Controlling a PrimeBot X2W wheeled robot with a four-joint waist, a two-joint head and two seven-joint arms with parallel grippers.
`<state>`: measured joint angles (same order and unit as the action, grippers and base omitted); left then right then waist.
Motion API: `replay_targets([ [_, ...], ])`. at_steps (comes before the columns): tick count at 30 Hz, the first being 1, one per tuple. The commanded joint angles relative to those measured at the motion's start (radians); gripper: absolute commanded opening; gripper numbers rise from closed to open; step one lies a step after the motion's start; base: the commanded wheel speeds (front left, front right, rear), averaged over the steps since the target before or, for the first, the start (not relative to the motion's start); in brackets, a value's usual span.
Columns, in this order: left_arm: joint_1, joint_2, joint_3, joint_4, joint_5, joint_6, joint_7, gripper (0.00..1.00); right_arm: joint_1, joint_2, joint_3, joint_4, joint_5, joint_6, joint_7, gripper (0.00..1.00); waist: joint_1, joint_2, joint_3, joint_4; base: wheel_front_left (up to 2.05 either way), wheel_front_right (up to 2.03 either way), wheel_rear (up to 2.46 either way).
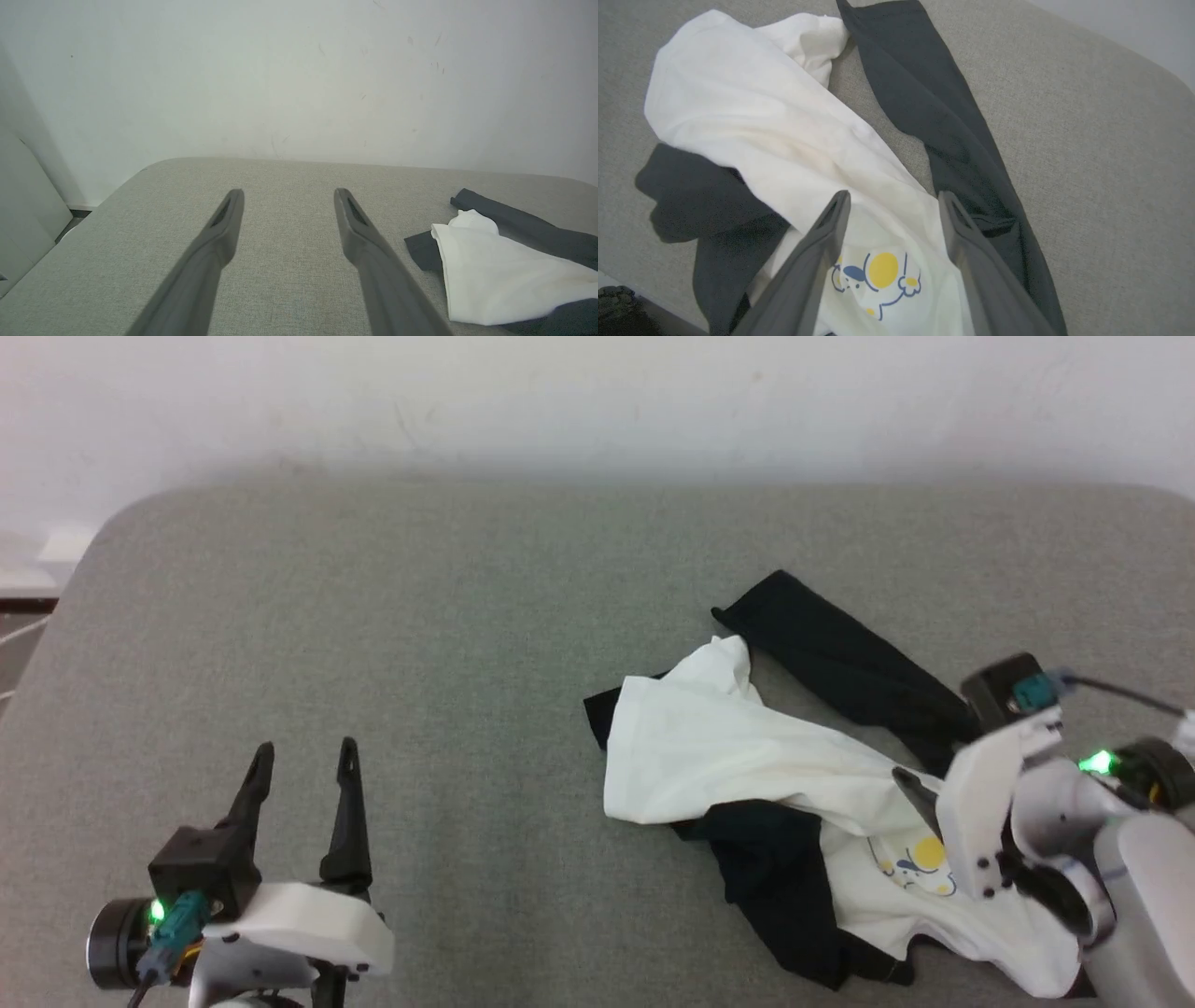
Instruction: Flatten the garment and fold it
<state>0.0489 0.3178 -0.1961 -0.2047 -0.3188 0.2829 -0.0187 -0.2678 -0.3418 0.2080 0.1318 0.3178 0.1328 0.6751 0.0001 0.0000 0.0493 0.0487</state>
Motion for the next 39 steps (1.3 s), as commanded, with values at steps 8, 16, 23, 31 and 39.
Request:
replay_targets([
  [8,-0.075,-0.02,-0.015,0.001,-0.01,-0.014,-0.043,1.0,-0.255,-0.074,0.204,0.203,0.09,-0.002,0.072,1.0,-0.0001,0.0,0.134,0.065,0.0,0.0,0.0],
  [16,-0.114,-0.029,-0.024,0.032,-0.018,-0.029,-0.073,1.0,-0.366,-0.074,0.385,0.423,0.156,-0.002,0.146,0.41,-0.0001,0.0,0.191,0.082,0.0,0.0,0.0],
  [23,-0.116,-0.034,-0.028,0.056,-0.022,-0.027,-0.084,1.0,-0.429,-0.053,0.418,0.46,0.207,-0.002,0.05,0.0,-0.0001,0.0,0.184,0.07,0.0,0.0,0.0],
  [31,-0.113,-0.032,-0.036,0.061,-0.023,-0.022,-0.077,1.0,-0.501,-0.041,0.202,0.612,0.162,-0.002,-0.235,0.0,-0.0001,0.0,0.151,0.058,0.0,0.0,0.0],
  [39,-0.106,-0.031,-0.04,0.06,-0.024,-0.016,-0.074,1.0,-0.462,-0.032,-0.033,0.814,0.047,-0.002,-0.38,0.0,-0.0001,0.0,0.135,0.057,0.0,0.0,0.0],
])
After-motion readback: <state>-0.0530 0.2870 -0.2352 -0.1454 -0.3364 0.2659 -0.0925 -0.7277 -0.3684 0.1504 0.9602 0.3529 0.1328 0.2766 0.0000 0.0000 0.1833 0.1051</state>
